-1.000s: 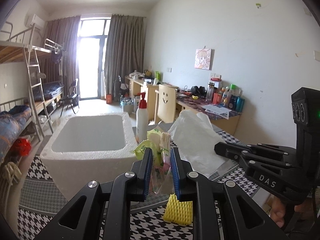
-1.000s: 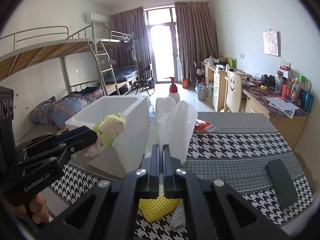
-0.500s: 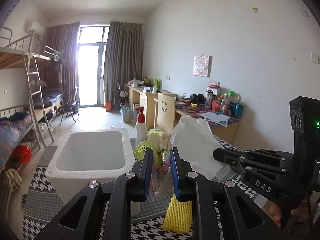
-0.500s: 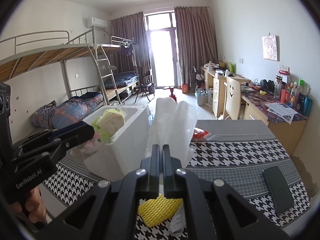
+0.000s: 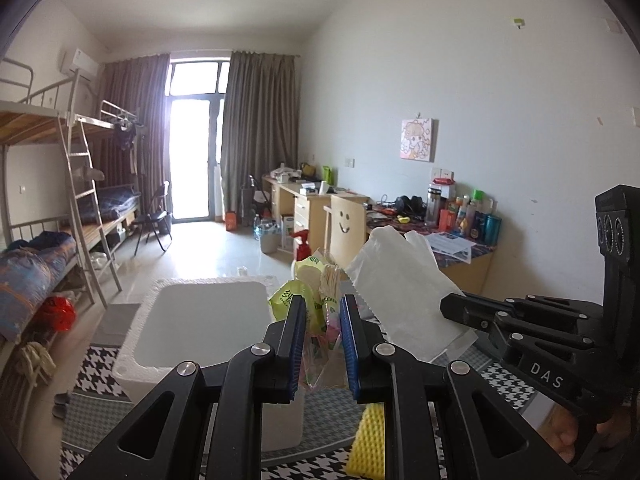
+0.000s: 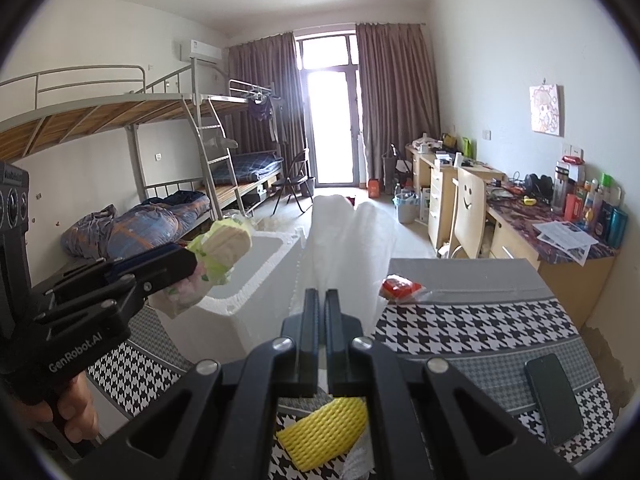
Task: Organize soft objects
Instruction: 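Carry the tissue over the foam box and open right gripper while left gripper carries the flower bag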
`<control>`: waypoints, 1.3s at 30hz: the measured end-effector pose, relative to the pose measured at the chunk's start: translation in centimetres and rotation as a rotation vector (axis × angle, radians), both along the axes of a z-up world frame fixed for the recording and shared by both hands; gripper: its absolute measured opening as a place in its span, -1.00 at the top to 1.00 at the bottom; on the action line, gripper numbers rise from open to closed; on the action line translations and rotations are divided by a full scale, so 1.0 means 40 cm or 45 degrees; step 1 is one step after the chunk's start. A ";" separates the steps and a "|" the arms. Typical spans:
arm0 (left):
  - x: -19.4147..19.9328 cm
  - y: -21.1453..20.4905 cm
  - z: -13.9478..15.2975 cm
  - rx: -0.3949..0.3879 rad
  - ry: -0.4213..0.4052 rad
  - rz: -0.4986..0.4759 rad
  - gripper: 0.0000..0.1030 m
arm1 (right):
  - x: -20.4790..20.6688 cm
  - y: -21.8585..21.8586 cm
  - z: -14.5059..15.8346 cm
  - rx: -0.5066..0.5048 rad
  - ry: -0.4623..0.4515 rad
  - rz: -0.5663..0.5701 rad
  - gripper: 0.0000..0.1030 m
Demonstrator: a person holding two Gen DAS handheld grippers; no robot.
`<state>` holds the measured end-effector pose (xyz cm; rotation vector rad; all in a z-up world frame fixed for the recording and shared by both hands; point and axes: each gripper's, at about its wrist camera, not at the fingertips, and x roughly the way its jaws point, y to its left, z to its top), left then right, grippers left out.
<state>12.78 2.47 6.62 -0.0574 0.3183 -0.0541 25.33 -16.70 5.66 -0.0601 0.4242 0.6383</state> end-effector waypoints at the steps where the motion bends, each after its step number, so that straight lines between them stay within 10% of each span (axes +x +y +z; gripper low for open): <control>1: 0.003 0.003 0.002 0.005 -0.003 0.008 0.63 | 0.002 0.004 0.002 0.000 -0.003 0.004 0.91; 39: 0.021 0.166 0.017 0.053 -0.019 0.297 0.63 | 0.067 0.179 0.102 -0.008 -0.064 0.164 0.91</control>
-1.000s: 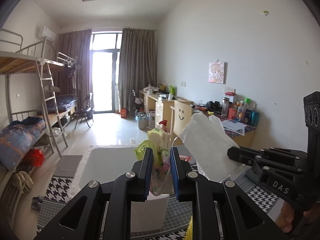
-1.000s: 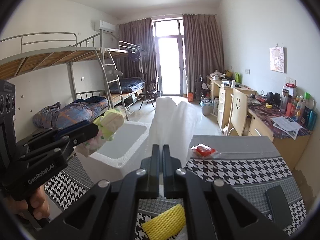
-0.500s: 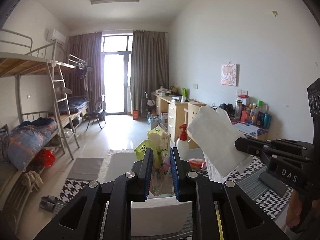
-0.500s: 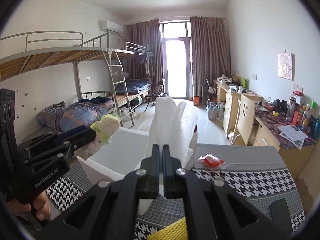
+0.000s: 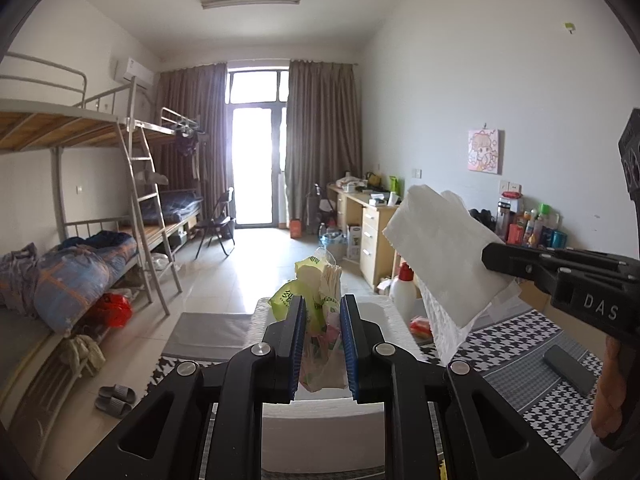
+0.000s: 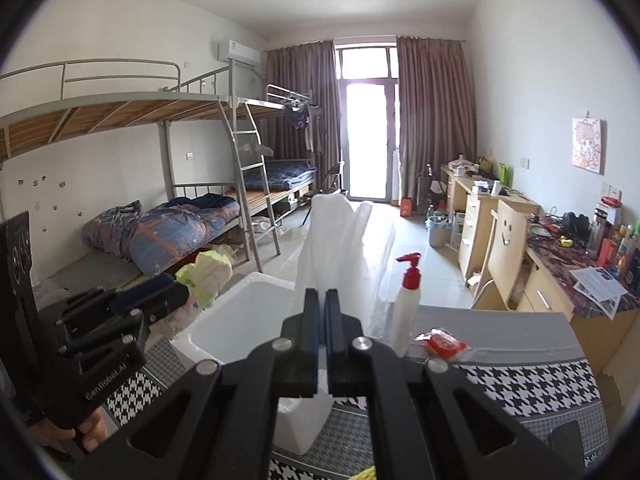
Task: Organize soft objects
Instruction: 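Carry the tissue over the foam box and open right gripper while left gripper carries the flower bag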
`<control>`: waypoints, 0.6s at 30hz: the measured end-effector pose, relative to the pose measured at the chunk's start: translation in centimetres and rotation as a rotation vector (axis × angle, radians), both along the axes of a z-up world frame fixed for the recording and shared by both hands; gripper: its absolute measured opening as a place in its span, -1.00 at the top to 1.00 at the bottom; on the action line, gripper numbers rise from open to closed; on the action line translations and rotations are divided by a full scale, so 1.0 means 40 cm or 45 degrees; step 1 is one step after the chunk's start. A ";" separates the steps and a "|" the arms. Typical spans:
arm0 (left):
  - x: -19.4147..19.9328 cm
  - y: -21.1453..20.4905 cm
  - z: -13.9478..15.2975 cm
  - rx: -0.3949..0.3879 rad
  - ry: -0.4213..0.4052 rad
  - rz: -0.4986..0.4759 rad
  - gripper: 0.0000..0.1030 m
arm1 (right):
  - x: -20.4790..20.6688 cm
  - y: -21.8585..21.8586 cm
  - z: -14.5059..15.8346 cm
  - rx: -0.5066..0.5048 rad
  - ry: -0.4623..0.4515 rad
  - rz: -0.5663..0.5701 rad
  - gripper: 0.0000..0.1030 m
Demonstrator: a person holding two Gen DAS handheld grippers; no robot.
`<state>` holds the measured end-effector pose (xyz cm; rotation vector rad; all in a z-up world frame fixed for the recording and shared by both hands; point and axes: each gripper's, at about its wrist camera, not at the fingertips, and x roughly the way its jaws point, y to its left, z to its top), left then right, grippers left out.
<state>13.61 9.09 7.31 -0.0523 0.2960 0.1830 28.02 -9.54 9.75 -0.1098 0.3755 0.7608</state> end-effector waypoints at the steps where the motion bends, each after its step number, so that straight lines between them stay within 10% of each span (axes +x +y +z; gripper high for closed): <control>1: -0.002 0.002 -0.001 -0.005 0.001 0.005 0.63 | 0.001 0.006 0.003 -0.002 -0.004 0.007 0.91; 18: -0.018 0.032 -0.001 -0.010 -0.021 0.024 0.63 | 0.009 0.088 -0.011 -0.040 0.015 0.074 0.91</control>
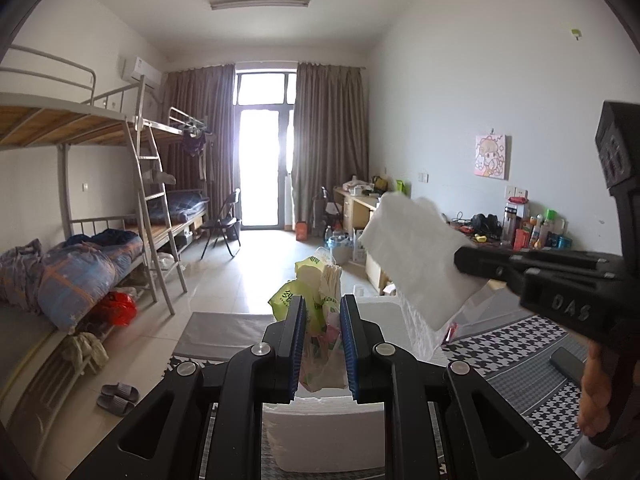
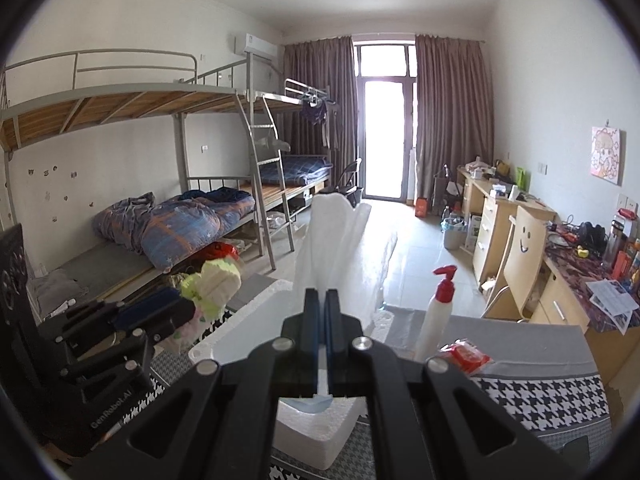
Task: Organize soft objects
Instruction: 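Carry the tissue over the foam box and open right gripper while left gripper carries the flower bag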
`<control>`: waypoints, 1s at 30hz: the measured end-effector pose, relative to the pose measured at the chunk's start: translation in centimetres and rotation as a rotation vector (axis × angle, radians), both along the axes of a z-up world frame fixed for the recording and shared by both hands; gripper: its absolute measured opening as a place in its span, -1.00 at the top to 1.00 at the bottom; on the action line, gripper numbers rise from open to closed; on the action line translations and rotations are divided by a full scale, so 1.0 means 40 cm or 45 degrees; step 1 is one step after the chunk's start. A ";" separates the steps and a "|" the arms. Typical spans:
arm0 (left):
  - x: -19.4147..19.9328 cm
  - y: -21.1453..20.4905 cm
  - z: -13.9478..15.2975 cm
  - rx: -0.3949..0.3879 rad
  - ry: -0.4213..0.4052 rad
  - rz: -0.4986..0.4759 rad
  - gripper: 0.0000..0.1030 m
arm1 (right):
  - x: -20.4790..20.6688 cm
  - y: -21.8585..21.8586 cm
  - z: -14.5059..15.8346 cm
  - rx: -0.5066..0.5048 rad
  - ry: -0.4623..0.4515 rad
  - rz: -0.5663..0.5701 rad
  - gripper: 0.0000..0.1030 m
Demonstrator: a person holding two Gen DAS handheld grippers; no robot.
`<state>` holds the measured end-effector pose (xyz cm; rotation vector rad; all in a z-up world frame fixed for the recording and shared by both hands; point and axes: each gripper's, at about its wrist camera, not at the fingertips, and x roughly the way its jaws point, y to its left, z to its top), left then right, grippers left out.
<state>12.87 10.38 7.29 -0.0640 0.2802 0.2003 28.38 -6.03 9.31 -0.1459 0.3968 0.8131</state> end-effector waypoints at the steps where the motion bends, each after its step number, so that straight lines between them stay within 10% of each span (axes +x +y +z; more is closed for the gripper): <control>1: -0.003 0.004 -0.001 0.001 -0.003 0.001 0.63 | 0.000 0.005 -0.003 -0.005 0.001 -0.001 0.91; 30: 0.002 0.024 -0.011 -0.031 0.015 0.028 0.63 | 0.063 0.092 -0.106 -0.152 0.191 0.011 0.81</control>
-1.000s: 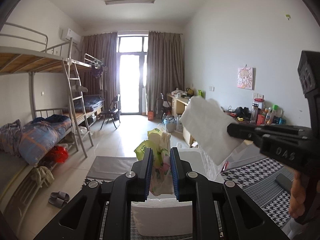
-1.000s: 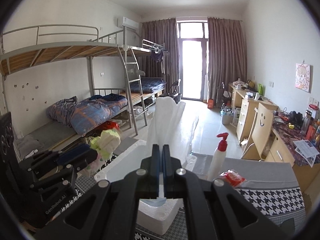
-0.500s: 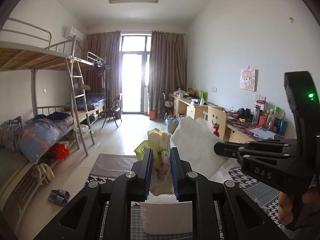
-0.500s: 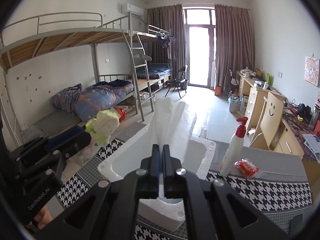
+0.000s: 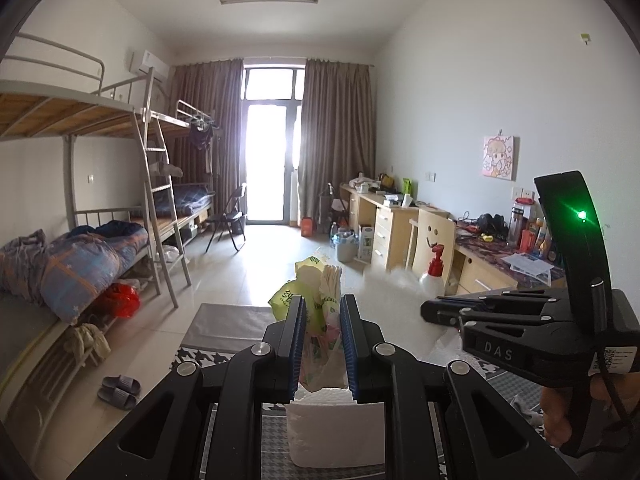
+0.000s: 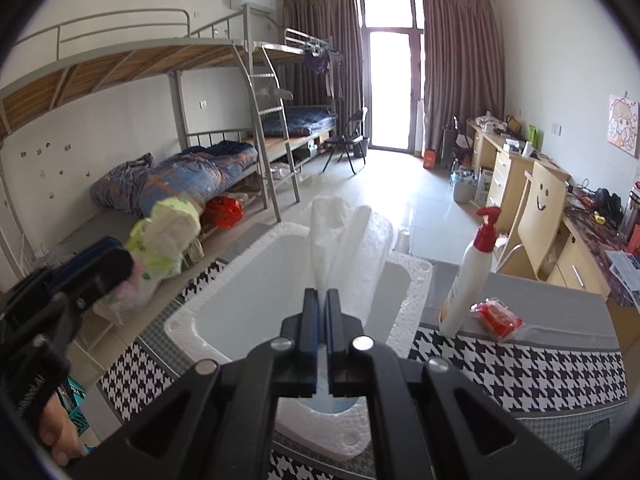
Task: Organize soft objects
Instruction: 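Carry the tissue over the foam box and open right gripper while left gripper carries the flower bag, then lower the flower bag into the foam box and open left gripper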
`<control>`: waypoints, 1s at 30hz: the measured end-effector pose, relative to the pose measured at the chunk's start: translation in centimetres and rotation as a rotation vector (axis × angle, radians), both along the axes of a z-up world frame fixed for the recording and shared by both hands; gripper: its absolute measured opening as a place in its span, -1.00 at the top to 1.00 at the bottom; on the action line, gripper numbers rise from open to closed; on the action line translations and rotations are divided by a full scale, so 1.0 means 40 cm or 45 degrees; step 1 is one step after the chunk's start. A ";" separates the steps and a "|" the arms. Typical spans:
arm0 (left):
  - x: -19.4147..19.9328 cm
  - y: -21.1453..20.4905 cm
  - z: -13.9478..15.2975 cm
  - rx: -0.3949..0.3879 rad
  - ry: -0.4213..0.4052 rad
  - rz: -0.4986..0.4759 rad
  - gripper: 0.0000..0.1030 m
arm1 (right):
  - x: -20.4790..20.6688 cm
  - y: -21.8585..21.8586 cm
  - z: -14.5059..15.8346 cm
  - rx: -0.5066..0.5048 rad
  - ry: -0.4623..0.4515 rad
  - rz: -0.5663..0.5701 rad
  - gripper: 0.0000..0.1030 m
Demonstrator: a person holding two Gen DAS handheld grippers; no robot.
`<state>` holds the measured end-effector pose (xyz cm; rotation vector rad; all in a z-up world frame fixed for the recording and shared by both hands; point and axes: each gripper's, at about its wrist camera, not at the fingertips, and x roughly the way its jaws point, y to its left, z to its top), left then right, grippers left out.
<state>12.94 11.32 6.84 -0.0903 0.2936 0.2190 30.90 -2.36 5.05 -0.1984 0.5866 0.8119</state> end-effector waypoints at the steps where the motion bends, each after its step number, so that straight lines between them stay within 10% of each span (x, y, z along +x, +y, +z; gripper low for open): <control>1: 0.002 0.000 0.000 0.000 0.003 0.000 0.63 | 0.002 0.000 -0.002 -0.002 0.003 0.004 0.73; 5: 0.003 0.003 -0.003 -0.001 0.008 -0.001 0.62 | -0.005 -0.003 -0.003 0.011 -0.013 0.016 -0.06; 17: 0.007 0.004 -0.008 0.001 0.023 -0.009 0.62 | -0.001 -0.015 -0.002 0.036 0.008 0.029 -0.07; 30: 0.033 -0.004 -0.014 0.003 0.040 -0.048 0.62 | -0.014 -0.053 0.008 0.067 -0.037 0.000 -0.61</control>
